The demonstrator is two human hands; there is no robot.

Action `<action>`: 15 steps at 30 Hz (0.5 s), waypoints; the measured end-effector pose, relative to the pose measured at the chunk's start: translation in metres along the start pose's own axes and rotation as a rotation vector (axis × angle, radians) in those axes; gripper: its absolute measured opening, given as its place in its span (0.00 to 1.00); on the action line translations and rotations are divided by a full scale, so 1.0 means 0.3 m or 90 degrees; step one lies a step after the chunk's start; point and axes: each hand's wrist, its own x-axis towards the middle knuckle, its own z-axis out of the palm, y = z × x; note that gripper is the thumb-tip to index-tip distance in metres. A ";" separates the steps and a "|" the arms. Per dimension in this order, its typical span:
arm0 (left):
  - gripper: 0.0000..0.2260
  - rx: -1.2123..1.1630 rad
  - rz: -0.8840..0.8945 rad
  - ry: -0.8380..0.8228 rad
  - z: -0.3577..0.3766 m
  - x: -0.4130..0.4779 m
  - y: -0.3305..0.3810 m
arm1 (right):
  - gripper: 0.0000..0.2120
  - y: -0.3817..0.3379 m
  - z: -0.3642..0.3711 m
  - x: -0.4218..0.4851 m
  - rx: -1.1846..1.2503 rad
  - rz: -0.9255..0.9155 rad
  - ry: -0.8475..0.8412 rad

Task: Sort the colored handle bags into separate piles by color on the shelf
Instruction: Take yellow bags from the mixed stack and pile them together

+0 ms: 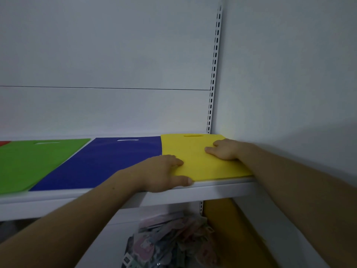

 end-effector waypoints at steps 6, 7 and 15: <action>0.36 0.006 -0.016 0.003 0.006 0.008 0.009 | 0.35 -0.006 -0.011 -0.002 -0.018 -0.012 -0.009; 0.36 0.008 -0.019 0.002 0.006 0.009 0.011 | 0.35 -0.007 -0.013 -0.001 -0.019 -0.012 -0.013; 0.34 -0.063 -0.057 0.031 -0.016 -0.001 0.006 | 0.37 -0.051 -0.062 0.023 -0.027 -0.034 0.027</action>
